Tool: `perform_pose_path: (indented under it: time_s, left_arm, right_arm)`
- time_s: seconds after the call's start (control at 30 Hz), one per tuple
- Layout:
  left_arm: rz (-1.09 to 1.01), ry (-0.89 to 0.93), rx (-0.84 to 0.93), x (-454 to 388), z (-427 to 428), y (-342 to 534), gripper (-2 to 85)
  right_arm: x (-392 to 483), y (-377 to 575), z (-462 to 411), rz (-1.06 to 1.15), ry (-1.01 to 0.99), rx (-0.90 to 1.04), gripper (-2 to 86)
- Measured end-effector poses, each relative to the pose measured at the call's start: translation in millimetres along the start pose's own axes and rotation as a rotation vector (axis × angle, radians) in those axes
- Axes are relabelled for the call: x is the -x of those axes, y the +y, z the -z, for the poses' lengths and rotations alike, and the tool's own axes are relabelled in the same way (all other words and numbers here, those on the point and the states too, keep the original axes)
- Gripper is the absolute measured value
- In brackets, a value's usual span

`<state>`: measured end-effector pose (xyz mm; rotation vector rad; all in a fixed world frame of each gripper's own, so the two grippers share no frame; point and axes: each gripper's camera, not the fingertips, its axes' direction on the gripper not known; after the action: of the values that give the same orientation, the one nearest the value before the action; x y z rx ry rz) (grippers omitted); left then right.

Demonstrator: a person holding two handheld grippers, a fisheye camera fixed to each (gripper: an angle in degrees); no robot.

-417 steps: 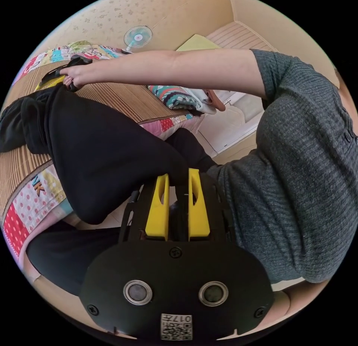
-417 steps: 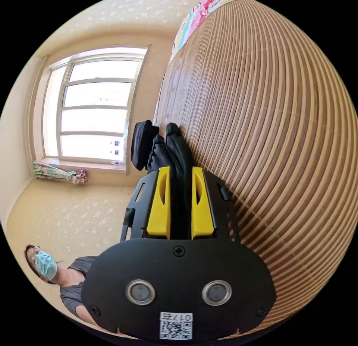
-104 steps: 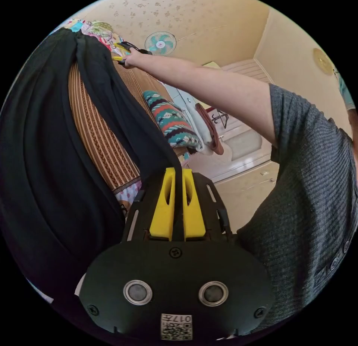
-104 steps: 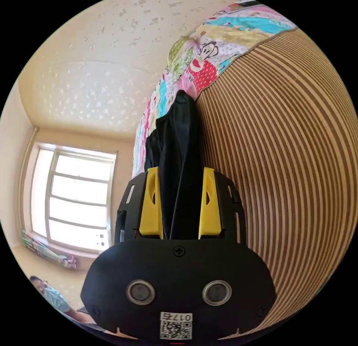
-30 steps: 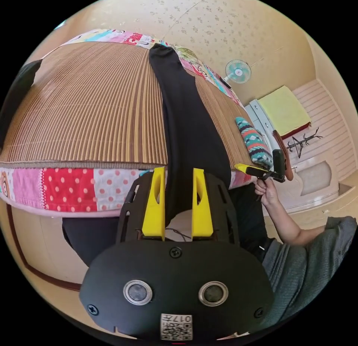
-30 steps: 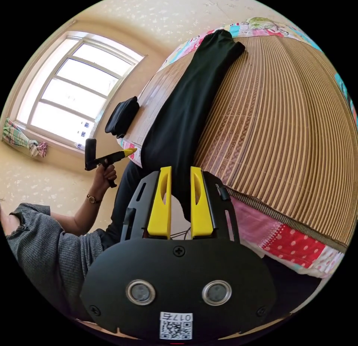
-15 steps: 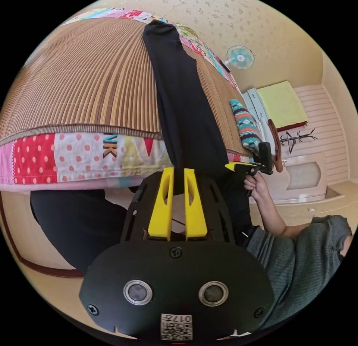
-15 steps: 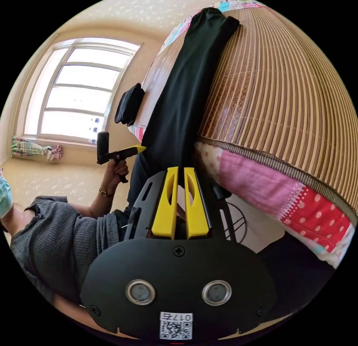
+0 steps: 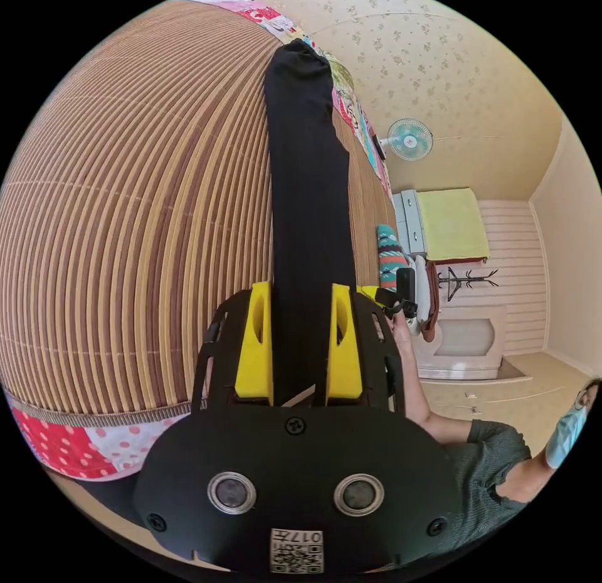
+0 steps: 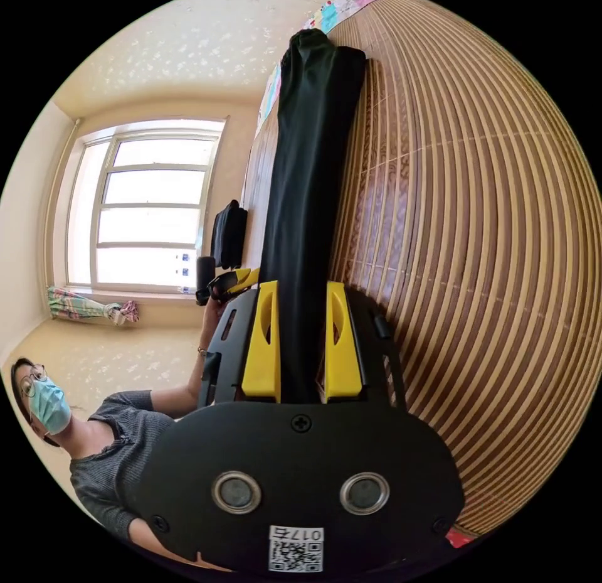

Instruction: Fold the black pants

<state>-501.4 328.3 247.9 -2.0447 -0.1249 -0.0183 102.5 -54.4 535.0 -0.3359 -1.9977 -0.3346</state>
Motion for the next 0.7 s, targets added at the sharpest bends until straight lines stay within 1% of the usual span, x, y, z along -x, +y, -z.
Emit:
perform_pose_path:
  time_s: [0.03, 0.13, 0.17, 0.2, 0.23, 0.27, 0.4, 0.43, 0.47, 0.5, 0.53, 0.57, 0.63, 0.67, 0.7]
  left_arm:
    - [0.012, -0.004, 0.004, 3, -3, 0, 12.2]
    - [0.066, 0.027, 0.057, 29, -16, 9, 7.5]
    - [0.058, 0.082, 0.067, 39, -16, 18, 5.8]
    - [0.004, 0.161, 0.052, 43, -9, 32, 4.6]
    - [-0.029, 0.195, 0.044, 43, -4, 41, 4.4]
    - [-0.1, 0.255, 0.029, 40, 6, 59, 4.2]
    - [-0.355, 0.446, -0.026, 12, 46, 137, 4.0]
    - [-0.394, 0.459, -0.041, 4, 52, 148, 4.0]
    - [-0.474, 0.472, -0.076, -14, 65, 170, 4.0]
    - [-0.558, 0.47, -0.121, -36, 80, 193, 4.0]
    - [-0.599, 0.466, -0.146, -48, 87, 204, 4.0]
    - [-0.683, 0.456, -0.194, -72, 103, 225, 4.0]
    - [-0.812, 0.45, -0.254, -110, 127, 257, 4.1]
    - [-0.9, 0.458, -0.289, -135, 141, 278, 4.2]
    - [-0.98, 0.472, -0.316, -157, 155, 297, 4.2]
  right_arm:
    - [2, -5, -9, -0.002, -0.025, 0.013, 8.3]
    - [11, 0, -14, 0.017, -0.115, 0.001, 5.0]
    - [14, 4, -11, 0.032, -0.144, -0.009, 4.6]
    - [23, 16, -4, 0.059, -0.209, -0.035, 3.7]
    - [35, 31, 6, 0.099, -0.268, -0.059, 3.3]
    - [42, 39, 11, 0.121, -0.293, -0.065, 3.0]
    - [123, 97, 49, 0.336, -0.401, -0.103, 2.0]
    - [153, 114, 60, 0.405, -0.414, -0.126, 1.8]
    - [170, 122, 66, 0.441, -0.417, -0.14, 1.7]
    - [205, 137, 78, 0.515, -0.418, -0.172, 1.6]
    - [241, 151, 90, 0.583, -0.421, -0.199, 1.5]
    - [259, 157, 96, 0.618, -0.421, -0.209, 1.5]
    - [338, 184, 122, 0.773, -0.405, -0.24, 1.4]
    - [358, 192, 129, 0.815, -0.399, -0.246, 1.4]
    - [398, 209, 140, 0.9, -0.384, -0.254, 1.3]
